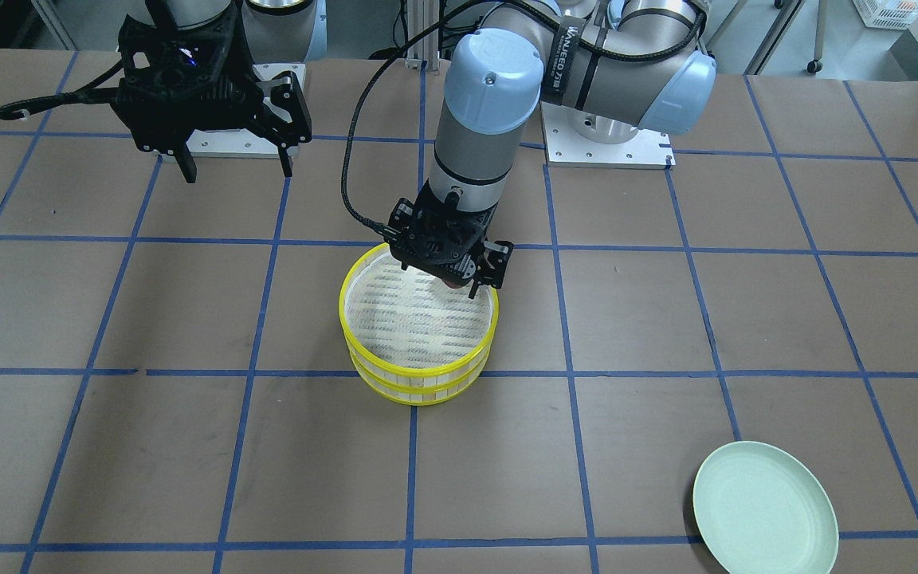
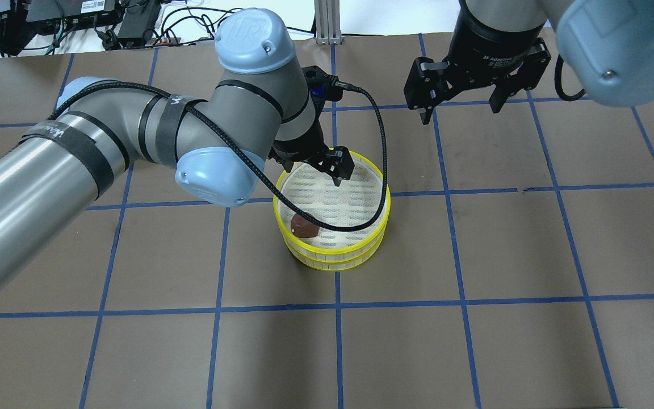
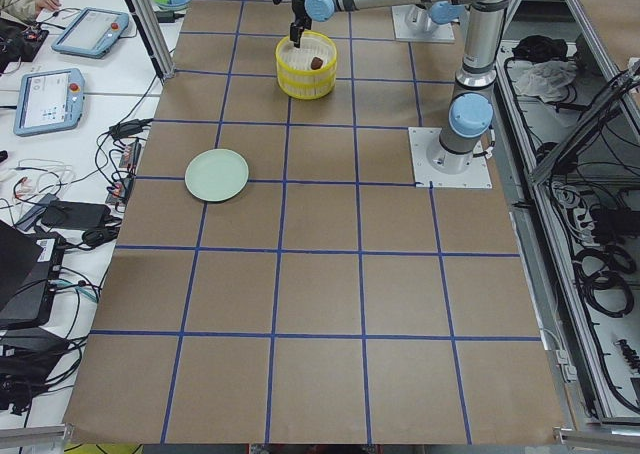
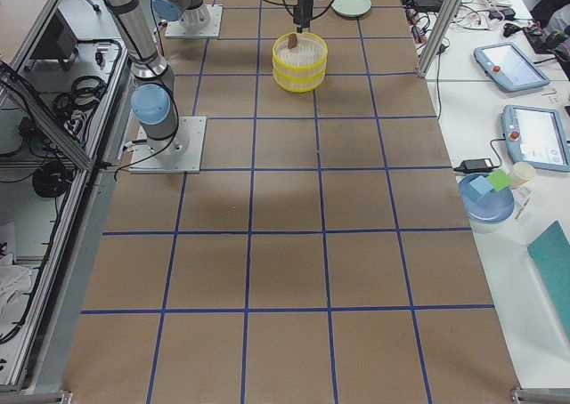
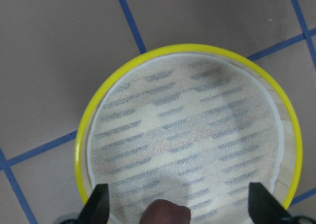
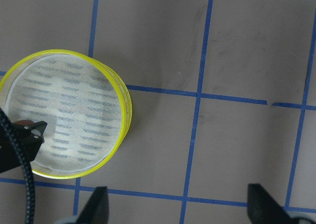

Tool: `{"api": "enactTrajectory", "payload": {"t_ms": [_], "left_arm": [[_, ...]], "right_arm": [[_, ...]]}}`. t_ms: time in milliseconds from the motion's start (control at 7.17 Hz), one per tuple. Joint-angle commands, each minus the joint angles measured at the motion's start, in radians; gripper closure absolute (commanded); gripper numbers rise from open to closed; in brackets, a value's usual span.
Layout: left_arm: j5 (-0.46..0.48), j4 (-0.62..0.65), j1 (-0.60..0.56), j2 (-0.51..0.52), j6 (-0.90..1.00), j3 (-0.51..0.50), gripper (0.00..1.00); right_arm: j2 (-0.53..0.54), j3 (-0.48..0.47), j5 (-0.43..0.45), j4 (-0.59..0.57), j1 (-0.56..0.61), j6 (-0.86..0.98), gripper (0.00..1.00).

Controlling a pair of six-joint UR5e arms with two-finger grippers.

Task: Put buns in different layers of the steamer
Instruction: 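Open the left gripper to drop the brown bun and withdraw toward the plate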

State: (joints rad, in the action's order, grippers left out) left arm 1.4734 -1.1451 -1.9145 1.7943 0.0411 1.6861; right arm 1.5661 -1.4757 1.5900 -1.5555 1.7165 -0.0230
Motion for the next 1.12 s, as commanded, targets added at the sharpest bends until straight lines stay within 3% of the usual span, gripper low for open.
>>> {"api": "enactTrajectory", "payload": {"t_ms": [0,140,419,698,977], "left_arm": [[0.039,-0.042,0.012,-0.022,0.005,-0.011,0.00],[0.089,-0.039,0.067,-0.035,-0.036,-0.020,0.00],[0.093,-0.074,0.201,-0.084,-0.032,-0.055,0.00],[0.107,-0.253,0.357,-0.142,-0.032,-0.120,0.00],[0.122,-0.342,0.393,-0.223,-0.032,-0.141,0.00]], "right_arm": [[0.000,0.000,0.001,0.002,0.002,0.000,0.00],[0.000,0.000,0.001,0.002,0.002,0.000,0.00],[0.002,0.000,0.001,0.003,0.000,0.000,0.00],[0.002,0.000,0.001,0.003,0.002,0.000,0.00],[0.002,0.000,-0.001,0.005,0.000,0.000,0.00]]}}
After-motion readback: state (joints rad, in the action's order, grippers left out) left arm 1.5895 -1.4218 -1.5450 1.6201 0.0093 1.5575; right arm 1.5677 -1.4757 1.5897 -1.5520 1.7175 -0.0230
